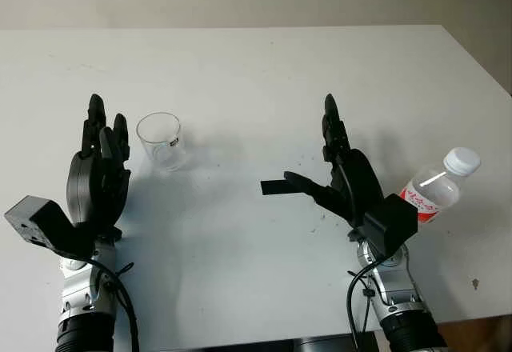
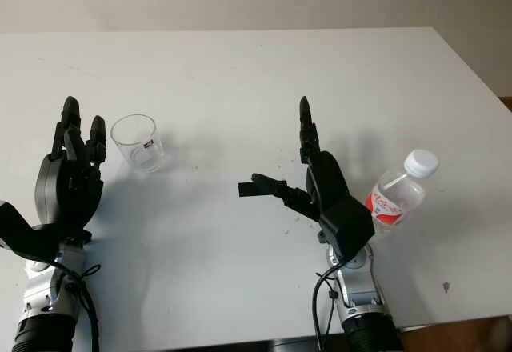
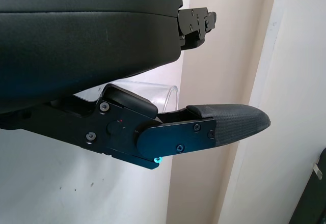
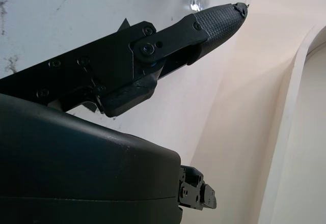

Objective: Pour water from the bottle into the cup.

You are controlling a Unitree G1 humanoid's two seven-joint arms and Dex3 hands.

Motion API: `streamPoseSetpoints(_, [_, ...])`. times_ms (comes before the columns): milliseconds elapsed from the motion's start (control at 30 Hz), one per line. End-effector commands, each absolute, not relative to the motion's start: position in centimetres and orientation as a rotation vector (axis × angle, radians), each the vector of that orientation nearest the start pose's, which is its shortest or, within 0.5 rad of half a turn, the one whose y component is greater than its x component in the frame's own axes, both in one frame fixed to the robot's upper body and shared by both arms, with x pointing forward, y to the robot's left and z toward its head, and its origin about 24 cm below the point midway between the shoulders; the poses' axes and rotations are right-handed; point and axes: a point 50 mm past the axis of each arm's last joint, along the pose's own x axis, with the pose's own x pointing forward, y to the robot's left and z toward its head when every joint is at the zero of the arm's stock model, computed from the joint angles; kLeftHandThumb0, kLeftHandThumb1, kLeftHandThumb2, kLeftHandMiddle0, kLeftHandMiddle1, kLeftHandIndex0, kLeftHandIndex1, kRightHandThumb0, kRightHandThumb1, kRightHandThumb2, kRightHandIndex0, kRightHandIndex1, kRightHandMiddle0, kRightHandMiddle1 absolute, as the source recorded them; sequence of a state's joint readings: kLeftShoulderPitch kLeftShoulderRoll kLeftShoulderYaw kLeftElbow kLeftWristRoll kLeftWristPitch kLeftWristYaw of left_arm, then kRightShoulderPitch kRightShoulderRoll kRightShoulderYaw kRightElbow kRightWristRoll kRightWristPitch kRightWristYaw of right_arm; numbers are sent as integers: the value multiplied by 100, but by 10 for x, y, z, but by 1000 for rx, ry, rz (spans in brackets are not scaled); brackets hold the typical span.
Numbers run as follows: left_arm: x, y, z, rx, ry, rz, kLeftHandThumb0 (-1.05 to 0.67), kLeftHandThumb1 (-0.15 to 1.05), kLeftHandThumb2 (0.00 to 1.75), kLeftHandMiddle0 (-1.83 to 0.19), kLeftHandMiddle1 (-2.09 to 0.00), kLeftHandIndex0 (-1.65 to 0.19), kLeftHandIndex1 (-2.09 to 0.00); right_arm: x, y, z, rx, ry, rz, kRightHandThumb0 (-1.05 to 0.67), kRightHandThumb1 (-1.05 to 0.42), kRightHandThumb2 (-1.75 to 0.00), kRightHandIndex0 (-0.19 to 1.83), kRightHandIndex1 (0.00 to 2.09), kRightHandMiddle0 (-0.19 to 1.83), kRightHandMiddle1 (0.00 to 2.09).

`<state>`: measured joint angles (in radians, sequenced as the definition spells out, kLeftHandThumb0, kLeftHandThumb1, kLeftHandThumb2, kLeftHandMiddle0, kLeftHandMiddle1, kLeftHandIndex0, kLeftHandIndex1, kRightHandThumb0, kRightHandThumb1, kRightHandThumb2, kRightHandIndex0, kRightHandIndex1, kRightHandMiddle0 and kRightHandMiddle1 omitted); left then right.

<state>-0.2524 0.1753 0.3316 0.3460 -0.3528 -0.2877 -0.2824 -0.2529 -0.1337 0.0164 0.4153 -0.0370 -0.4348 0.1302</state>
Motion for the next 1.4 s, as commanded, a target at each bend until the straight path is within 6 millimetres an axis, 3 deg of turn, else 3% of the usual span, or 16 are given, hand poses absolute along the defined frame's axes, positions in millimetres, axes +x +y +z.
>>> streamPoseSetpoints(0, [290,246,78,-170,-312,57,-86,105,56,6,0,12,0,294,-150,53,-184,-259,218,-92,-96,-6,-19,0,-19,0])
streamPoseSetpoints(333, [290,246,76,-174,-307,54,-85,105,57,6,0,13,0,293,-151,51,-193,-247,217,-91,-97,-6,-19,0,-19,0])
streamPoseSetpoints(533, [291,245,75,-169,-297,50,-87,105,54,6,0,13,0,294,-149,64,-166,-290,253,-90,-95,-5,-19,0,-19,0])
streamPoseSetpoints(833, [291,242,75,-171,-300,51,-85,105,58,7,0,14,0,275,-157,123,-110,-480,378,-85,-92,-5,-19,0,-19,0])
streamPoseSetpoints(1233, [291,238,72,-170,-302,49,-86,105,58,8,0,14,0,250,-184,201,-30,-691,602,-92,-90,-5,-19,0,-19,0])
streamPoseSetpoints(1367, [292,237,71,-181,-304,52,-87,105,58,8,0,14,0,240,-192,220,76,-766,642,-95,-93,-6,-19,0,-19,0])
